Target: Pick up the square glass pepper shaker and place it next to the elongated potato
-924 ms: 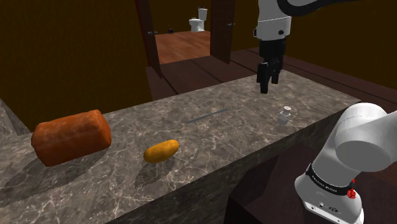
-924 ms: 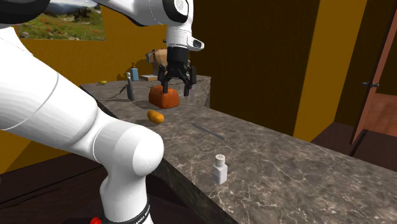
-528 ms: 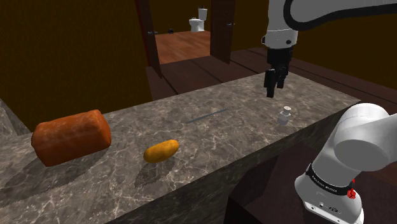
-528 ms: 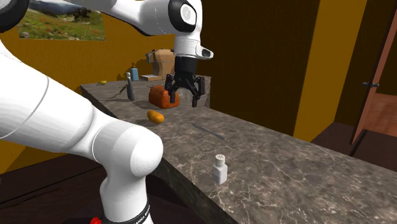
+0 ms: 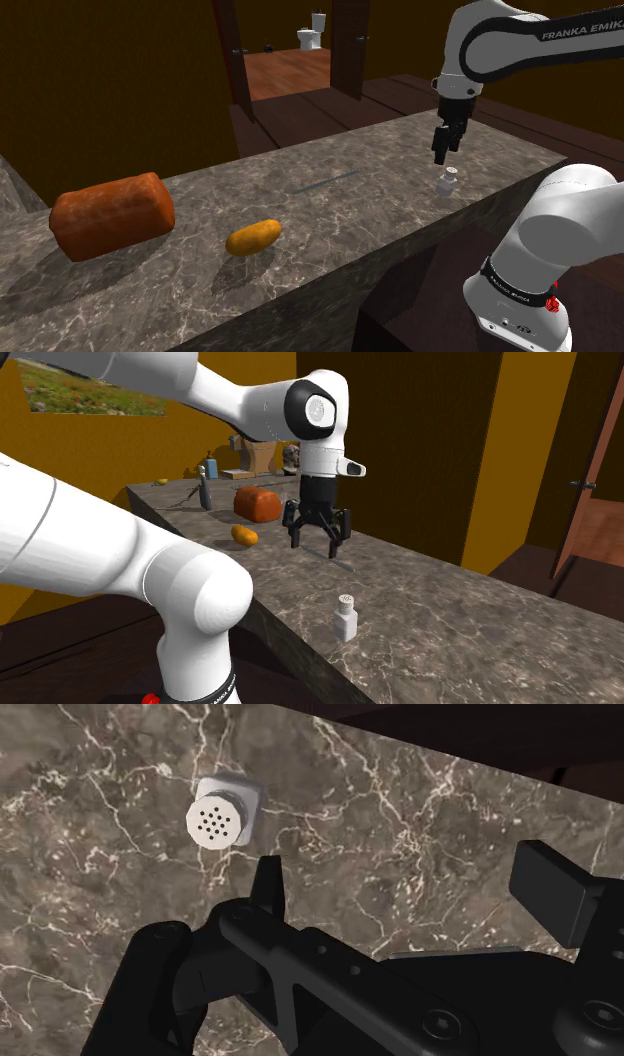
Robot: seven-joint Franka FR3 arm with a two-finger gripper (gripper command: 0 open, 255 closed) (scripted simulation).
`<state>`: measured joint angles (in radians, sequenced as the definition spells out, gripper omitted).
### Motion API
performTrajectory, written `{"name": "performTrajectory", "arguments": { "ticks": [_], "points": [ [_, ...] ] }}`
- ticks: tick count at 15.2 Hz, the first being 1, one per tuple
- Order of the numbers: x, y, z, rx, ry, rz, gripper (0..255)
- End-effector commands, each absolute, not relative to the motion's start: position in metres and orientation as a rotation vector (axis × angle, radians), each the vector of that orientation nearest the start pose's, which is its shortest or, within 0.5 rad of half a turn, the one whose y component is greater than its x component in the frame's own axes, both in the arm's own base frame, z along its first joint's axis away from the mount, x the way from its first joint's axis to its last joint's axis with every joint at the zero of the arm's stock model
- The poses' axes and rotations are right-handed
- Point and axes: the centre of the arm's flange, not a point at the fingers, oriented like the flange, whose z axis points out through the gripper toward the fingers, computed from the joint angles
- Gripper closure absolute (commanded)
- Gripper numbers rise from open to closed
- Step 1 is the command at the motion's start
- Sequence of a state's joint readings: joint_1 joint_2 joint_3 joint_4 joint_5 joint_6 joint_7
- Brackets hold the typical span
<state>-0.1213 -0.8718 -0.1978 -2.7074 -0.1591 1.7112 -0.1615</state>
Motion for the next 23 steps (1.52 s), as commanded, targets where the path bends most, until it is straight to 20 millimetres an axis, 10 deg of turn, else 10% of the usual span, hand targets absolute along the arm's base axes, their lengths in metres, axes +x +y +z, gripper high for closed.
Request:
{"name": "performTrajectory", "arguments": {
  "ticks": [1, 8, 15, 23],
  "points": [
    [0.254, -0.123, 0.434, -3.11, 0.083, 0.184, 0],
    [0.23, -0.187, 0.381, -3.098, 0.131, 0.136, 0],
    [0.226, -0.186, 0.341, -3.098, 0.131, 0.136, 0],
    [0.226, -0.186, 0.341, -3.098, 0.131, 0.136, 0]
  ]
}}
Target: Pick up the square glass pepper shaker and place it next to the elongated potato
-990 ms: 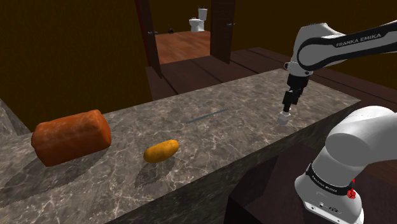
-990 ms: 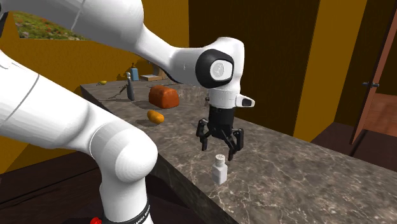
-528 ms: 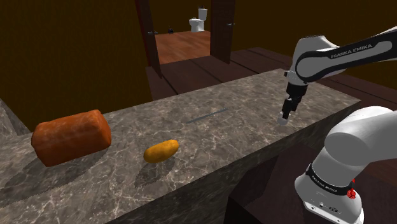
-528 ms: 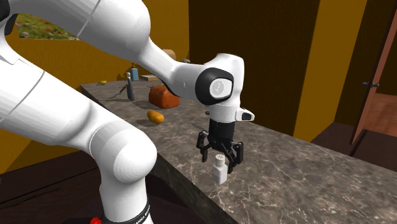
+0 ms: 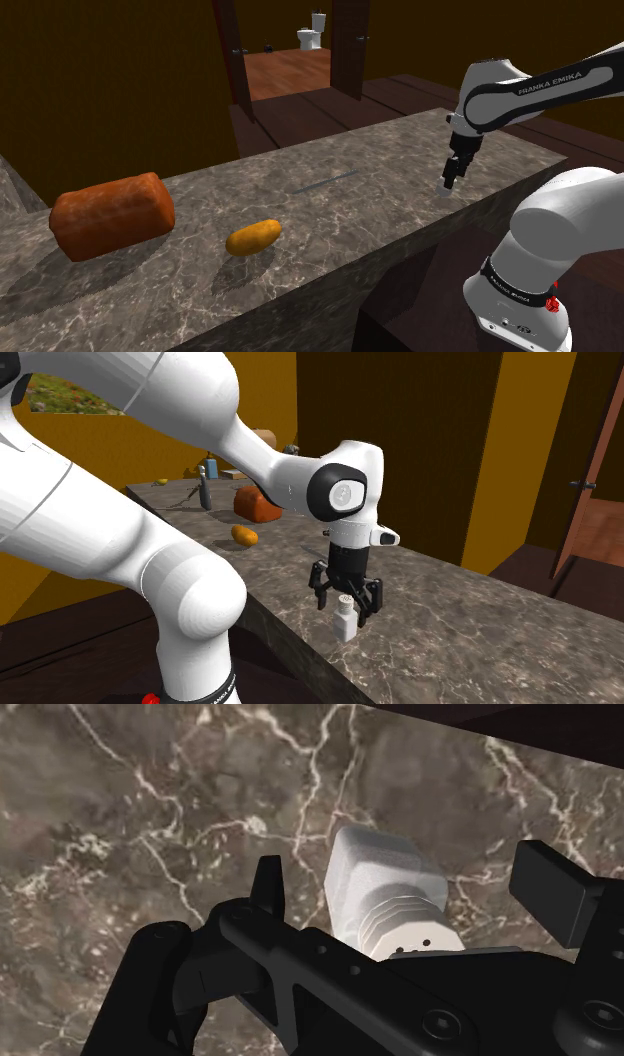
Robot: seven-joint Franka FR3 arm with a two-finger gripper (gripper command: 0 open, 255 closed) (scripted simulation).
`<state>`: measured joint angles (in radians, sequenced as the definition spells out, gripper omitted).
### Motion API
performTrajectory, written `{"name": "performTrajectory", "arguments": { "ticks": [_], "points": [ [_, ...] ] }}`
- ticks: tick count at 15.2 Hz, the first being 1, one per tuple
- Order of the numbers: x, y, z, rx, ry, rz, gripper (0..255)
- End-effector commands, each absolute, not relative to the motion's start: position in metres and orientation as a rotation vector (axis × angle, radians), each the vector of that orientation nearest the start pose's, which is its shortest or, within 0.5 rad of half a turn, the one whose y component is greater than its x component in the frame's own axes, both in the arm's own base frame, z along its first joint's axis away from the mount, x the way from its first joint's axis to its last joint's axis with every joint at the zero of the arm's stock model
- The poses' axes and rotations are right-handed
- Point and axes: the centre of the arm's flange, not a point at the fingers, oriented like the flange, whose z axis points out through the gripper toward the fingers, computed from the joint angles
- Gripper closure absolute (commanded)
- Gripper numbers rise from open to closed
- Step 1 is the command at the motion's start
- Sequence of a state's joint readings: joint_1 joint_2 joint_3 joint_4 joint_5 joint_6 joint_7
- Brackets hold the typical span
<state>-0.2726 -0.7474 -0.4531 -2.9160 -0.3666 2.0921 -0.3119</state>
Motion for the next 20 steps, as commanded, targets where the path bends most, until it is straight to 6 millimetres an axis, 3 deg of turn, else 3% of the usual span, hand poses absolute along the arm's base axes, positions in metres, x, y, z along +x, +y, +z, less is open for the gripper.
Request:
{"name": "performTrajectory", "arguments": {
  "ticks": [1, 10, 20],
  "points": [
    [0.226, -0.186, 0.341, -3.098, 0.131, 0.136, 255],
    [0.226, -0.186, 0.341, -3.098, 0.131, 0.136, 255],
    [0.226, -0.186, 0.394, -3.098, 0.131, 0.136, 255]
  ]
}}
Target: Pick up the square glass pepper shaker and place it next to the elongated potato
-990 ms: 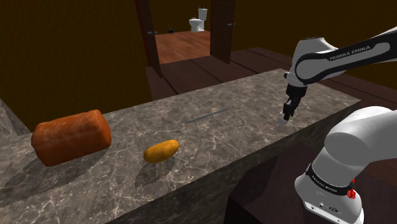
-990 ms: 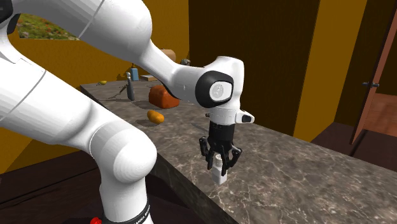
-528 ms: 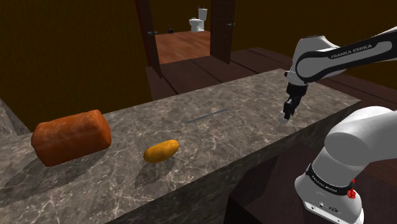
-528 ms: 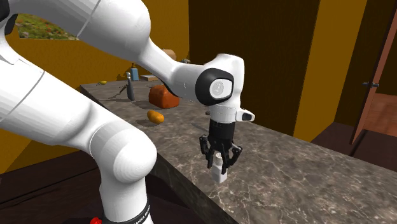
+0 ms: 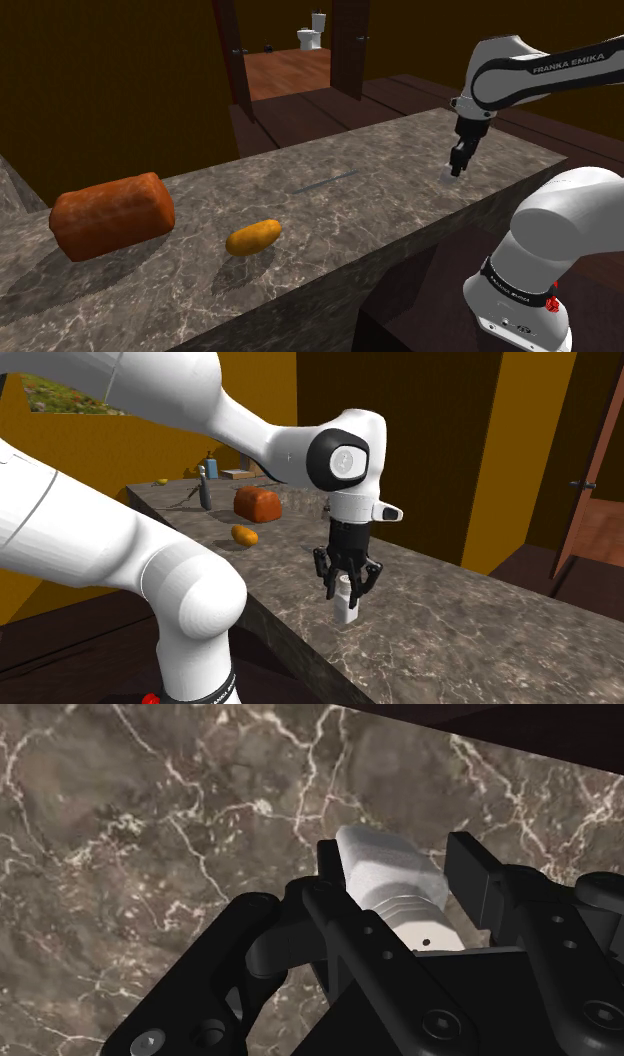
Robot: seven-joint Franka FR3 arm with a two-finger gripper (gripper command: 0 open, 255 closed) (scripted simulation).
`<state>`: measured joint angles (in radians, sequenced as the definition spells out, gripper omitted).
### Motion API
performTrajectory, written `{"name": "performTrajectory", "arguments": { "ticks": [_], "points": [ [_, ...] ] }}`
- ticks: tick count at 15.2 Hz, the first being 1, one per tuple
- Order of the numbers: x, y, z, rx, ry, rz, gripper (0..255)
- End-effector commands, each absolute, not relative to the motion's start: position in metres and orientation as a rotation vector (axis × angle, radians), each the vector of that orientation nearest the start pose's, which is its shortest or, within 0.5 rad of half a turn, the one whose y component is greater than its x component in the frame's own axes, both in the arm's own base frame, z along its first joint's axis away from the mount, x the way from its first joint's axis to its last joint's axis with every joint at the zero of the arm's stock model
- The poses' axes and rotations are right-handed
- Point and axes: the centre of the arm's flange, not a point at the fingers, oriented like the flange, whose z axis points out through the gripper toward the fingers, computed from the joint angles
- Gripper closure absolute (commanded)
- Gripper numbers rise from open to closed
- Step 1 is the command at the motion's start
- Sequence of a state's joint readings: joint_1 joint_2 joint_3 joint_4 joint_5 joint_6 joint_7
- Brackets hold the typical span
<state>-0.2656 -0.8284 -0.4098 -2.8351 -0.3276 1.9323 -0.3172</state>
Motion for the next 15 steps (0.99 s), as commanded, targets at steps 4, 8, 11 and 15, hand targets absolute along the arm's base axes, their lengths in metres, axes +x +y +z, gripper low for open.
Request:
{"name": "performTrajectory", "arguments": {
  "ticks": [4, 8, 11, 15],
  "points": [
    [0.226, -0.186, 0.415, -3.098, 0.131, 0.136, 255],
    [0.226, -0.186, 0.436, -3.098, 0.131, 0.136, 255],
    [0.226, -0.186, 0.452, -3.098, 0.131, 0.136, 255],
    [0.226, -0.186, 0.473, -3.098, 0.131, 0.136, 255]
  ]
}}
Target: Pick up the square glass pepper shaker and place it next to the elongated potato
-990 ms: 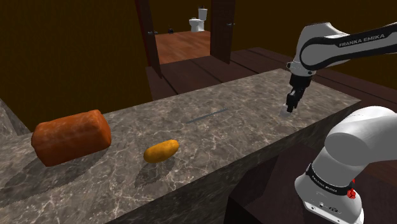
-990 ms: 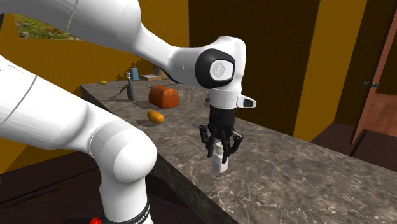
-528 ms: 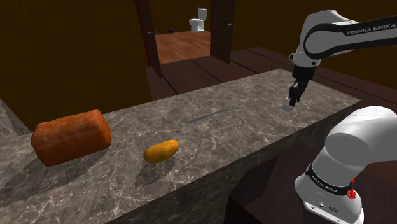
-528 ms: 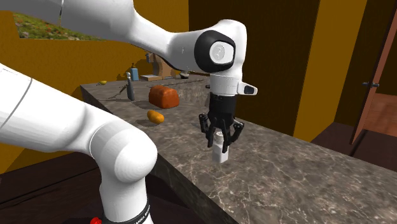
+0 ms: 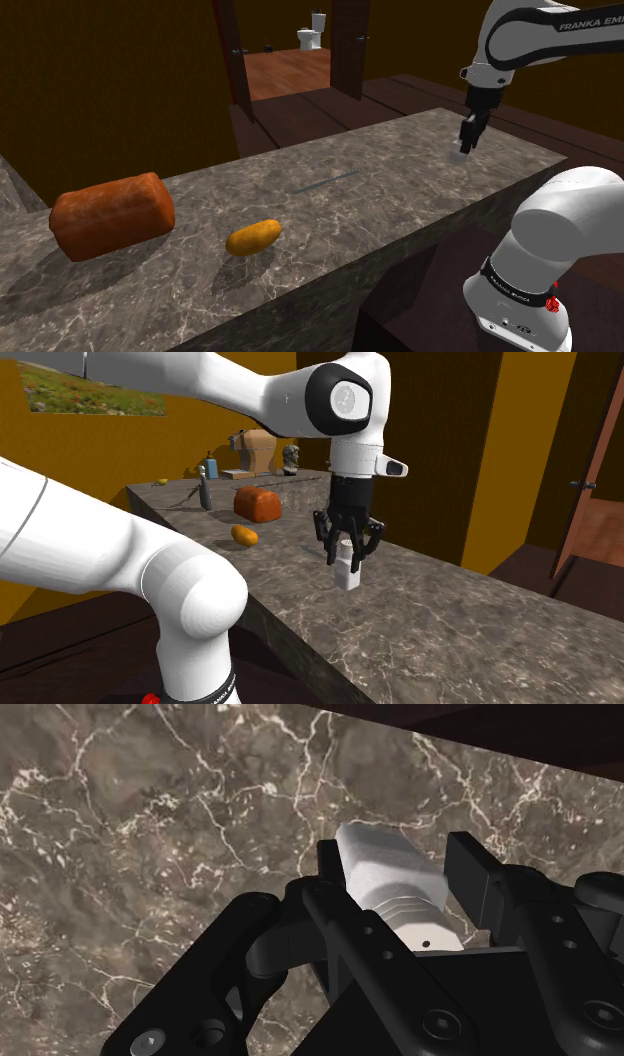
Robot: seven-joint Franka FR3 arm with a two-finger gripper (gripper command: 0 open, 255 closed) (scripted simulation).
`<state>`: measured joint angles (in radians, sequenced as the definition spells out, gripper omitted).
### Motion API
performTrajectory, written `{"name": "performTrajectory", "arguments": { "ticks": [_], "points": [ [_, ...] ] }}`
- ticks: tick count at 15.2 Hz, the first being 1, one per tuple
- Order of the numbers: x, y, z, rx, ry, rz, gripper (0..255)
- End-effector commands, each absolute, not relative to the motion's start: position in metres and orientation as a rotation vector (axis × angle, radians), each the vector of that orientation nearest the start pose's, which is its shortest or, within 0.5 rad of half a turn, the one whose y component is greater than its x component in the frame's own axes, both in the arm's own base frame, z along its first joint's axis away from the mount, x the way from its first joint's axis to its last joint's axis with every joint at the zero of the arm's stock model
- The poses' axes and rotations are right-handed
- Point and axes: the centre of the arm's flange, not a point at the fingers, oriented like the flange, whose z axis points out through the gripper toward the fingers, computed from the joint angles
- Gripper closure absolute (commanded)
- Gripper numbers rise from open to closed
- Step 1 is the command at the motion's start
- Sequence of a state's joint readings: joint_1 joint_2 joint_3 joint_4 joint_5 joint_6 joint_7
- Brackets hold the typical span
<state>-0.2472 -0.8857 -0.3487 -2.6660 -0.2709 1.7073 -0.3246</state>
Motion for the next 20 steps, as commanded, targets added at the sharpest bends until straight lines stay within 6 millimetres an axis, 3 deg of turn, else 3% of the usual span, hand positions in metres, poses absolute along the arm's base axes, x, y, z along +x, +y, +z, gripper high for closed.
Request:
{"name": "performTrajectory", "arguments": {
  "ticks": [1, 7, 20],
  "points": [
    [0.226, -0.186, 0.478, -3.098, 0.131, 0.136, 255],
    [0.226, -0.186, 0.506, -3.098, 0.131, 0.135, 255],
    [0.341, -0.058, 0.507, -3.098, 0.131, 0.136, 255]
  ]
}}
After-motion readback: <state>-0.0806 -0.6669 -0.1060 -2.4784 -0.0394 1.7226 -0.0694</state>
